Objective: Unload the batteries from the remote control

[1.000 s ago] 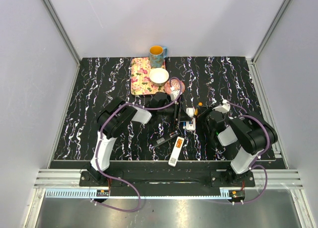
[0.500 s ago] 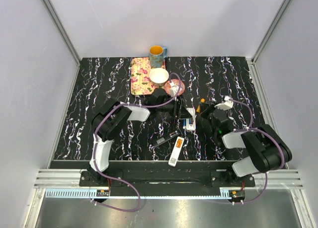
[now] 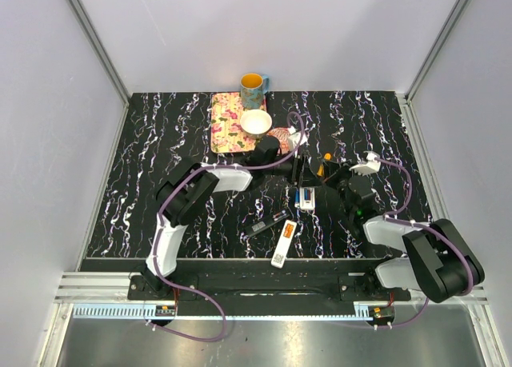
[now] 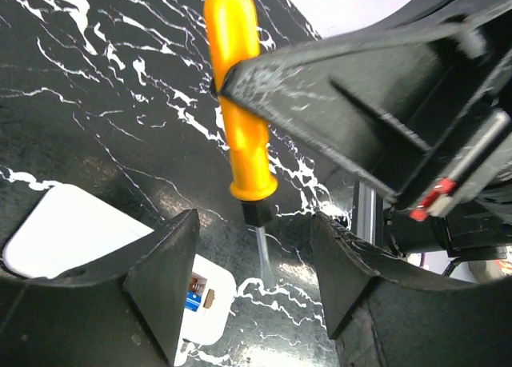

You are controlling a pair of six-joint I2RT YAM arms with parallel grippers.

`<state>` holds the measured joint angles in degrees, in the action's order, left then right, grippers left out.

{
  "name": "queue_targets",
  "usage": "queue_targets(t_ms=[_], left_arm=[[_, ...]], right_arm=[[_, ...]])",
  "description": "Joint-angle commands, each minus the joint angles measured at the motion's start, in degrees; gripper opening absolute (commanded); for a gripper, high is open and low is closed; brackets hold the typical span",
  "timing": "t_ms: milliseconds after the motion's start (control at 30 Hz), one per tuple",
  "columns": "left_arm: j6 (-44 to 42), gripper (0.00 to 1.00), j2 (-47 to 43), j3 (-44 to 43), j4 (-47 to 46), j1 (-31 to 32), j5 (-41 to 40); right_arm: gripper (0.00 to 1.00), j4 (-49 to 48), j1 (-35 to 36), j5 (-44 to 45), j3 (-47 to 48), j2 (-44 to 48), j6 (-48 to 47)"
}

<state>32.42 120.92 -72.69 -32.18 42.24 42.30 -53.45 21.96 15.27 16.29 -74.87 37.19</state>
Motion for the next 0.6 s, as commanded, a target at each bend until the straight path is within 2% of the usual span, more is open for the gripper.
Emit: queue_targets(t_ms=[0, 100, 133, 200, 233, 267, 400, 433, 467, 533, 567], left_arm=[[-0.3, 0.59, 1.7, -2.4, -0.4, 0.3, 1.7], [0.1, 0.50, 2.1, -2.5, -1.4, 0.7, 2.4], [0.2, 0.35, 2.0, -2.6, -1.6, 0.7, 2.6], [0.3, 0.17, 1.7, -2.4, -1.8, 0.7, 2.3], [0.1, 0.00, 0.8, -1.8, -2.0, 0.7, 2.1], [-0.6, 0.00, 0.3, -1.4, -1.7, 0.6, 1.2], [-5.4, 0.00, -3.1, 1.6, 1.6, 0.4, -2.2], [-6.4, 0.00, -4.3, 2.0, 3.8, 0.3, -2.9], [-8.0, 0.00, -4.9, 2.9, 4.7, 0.1, -4.2], [-9.5, 0.00, -7.0, 3.9, 7.1, 0.0, -5.6], [-11.1, 0.00, -7.8, 4.9, 8.0, -0.1, -7.3]], right_arm=[[0.00, 0.3, -0.3, -1.4, 0.9, 2.5, 1.5], [0.00, 0.7, -0.3, -2.0, 1.2, 3.1, 2.4], [0.00, 0.7, -0.2, -2.3, 1.2, 3.1, 2.4], [0.00, 1.5, -0.3, -3.3, 1.5, 3.1, 2.7], [0.00, 2.1, -0.3, -3.7, 1.7, 3.2, 2.7], [0.00, 3.1, -0.3, -4.3, 2.5, 3.5, 2.6], [0.01, 18.0, -0.3, -5.8, 7.7, 5.4, 1.3], [0.08, 19.2, -0.3, -5.9, 8.4, 6.3, 1.0], [0.21, 19.9, -0.2, -6.9, 9.1, 6.8, 0.4], [0.34, 21.3, -0.6, -8.6, 9.6, 8.6, -0.6], [0.45, 22.1, -0.6, -10.1, 10.7, 9.1, -1.2]])
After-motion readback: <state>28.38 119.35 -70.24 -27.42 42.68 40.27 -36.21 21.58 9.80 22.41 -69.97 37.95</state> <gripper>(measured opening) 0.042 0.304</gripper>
